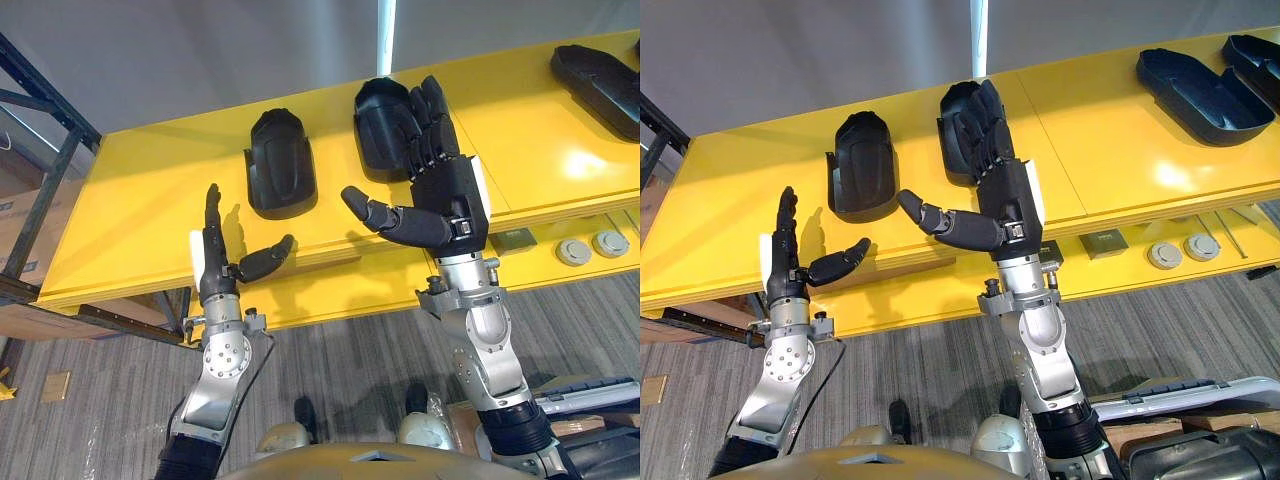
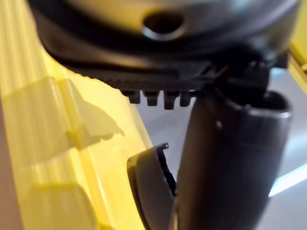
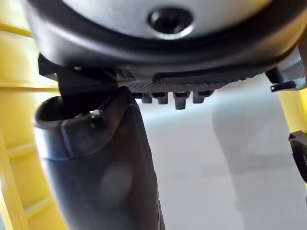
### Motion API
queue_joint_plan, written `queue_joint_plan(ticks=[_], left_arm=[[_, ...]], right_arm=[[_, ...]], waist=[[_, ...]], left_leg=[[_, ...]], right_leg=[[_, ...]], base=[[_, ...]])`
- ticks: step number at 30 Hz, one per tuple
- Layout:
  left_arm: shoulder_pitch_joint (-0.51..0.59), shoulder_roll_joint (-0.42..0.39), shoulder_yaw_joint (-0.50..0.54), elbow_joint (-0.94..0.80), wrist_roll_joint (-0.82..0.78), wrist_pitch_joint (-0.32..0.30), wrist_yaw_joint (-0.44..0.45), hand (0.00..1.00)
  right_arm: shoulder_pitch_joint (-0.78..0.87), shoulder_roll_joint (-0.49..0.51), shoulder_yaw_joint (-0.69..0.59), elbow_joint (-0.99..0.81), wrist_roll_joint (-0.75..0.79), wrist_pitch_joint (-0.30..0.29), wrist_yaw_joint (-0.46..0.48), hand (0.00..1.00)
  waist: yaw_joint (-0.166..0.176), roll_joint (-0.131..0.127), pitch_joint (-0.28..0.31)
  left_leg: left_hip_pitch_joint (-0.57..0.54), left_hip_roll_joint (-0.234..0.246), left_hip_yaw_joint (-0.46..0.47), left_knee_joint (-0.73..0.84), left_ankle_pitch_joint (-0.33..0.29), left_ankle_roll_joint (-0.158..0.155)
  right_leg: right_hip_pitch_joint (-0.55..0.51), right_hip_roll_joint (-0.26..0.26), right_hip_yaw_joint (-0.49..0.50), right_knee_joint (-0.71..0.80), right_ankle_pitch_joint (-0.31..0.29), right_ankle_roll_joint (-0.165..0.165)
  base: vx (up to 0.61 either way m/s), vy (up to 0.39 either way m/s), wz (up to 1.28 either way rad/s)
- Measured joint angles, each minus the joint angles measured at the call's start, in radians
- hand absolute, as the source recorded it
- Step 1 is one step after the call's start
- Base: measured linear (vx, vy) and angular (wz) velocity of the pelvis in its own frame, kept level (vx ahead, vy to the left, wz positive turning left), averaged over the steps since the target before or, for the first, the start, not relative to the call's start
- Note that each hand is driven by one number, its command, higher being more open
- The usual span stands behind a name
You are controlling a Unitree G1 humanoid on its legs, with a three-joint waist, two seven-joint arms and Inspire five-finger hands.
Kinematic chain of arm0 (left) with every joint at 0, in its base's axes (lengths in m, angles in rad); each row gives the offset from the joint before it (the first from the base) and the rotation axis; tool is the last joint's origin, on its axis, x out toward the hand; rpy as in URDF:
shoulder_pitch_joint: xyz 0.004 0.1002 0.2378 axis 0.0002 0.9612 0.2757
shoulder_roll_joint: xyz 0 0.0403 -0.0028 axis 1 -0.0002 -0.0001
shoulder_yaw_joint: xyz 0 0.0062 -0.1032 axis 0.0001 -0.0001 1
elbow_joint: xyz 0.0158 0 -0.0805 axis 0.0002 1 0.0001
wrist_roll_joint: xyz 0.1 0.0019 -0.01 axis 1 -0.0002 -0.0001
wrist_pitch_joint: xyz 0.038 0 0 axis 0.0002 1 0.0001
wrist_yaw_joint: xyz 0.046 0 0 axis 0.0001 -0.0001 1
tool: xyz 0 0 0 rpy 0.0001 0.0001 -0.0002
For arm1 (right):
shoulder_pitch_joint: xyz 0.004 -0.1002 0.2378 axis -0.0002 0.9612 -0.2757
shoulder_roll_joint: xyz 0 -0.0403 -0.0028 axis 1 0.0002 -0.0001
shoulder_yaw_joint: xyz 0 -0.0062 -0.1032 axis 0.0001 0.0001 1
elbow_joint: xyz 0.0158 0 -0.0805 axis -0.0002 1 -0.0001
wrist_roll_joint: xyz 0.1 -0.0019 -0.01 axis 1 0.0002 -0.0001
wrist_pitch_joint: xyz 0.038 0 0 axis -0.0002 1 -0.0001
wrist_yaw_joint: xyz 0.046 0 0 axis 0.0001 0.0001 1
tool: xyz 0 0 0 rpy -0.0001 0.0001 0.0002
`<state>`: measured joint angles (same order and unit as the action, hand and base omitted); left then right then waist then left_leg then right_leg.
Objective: Walk over and take three plastic housings, then place them on the shelf
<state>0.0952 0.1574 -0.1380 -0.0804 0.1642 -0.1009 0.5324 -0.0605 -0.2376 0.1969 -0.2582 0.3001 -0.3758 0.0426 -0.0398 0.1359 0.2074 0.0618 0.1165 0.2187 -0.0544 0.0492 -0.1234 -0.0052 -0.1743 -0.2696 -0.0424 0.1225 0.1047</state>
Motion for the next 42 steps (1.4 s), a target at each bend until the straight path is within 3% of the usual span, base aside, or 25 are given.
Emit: queue_joint_plan(ticks=[4,13,34,42], left_arm=[[-0.067,0.000,0.007,0.056,0.001,0.021,0.042,1.00],[-0.181,0.010,0.034,0.165,0.000,0.065,0.082,1.00],[-0.475,0.058,0.119,0.325,-0.046,0.059,0.162,1.00],[-0.532,0.080,0.124,0.366,-0.053,0.051,0.184,1.00]], right_arm=[[0.000,-0.003,0.000,-0.001,0.000,0.036,0.003,1.00],[-0.006,-0.003,-0.012,-0.002,0.002,0.037,0.012,1.00],[-0.152,-0.001,0.011,-0.023,0.041,0.068,0.014,1.00],[-0.154,0.000,0.010,-0.023,0.041,0.086,0.006,1.00]], waist=[[-0.009,0.002,0.005],[-0.028,-0.006,0.071],[-0.046,-0.029,0.197],[-0.046,-0.038,0.209]], left_leg=[[-0.013,0.000,0.004,0.001,0.004,0.004],[-0.018,0.000,0.021,0.015,0.003,0.005],[-0.088,-0.002,0.043,0.054,0.009,0.017],[-0.097,-0.001,0.050,0.054,0.009,0.017]], right_leg=[[-0.028,-0.003,0.007,0.028,-0.002,-0.004],[-0.065,-0.007,0.033,0.080,-0.018,-0.010],[-0.171,-0.015,0.079,0.154,-0.022,-0.015],[-0.186,-0.015,0.083,0.159,-0.022,-0.015]], base=[[0.00,-0.002,-0.01],[-0.01,-0.003,-0.07],[-0.02,-0.004,-0.03],[-0.01,0.000,-0.02]])
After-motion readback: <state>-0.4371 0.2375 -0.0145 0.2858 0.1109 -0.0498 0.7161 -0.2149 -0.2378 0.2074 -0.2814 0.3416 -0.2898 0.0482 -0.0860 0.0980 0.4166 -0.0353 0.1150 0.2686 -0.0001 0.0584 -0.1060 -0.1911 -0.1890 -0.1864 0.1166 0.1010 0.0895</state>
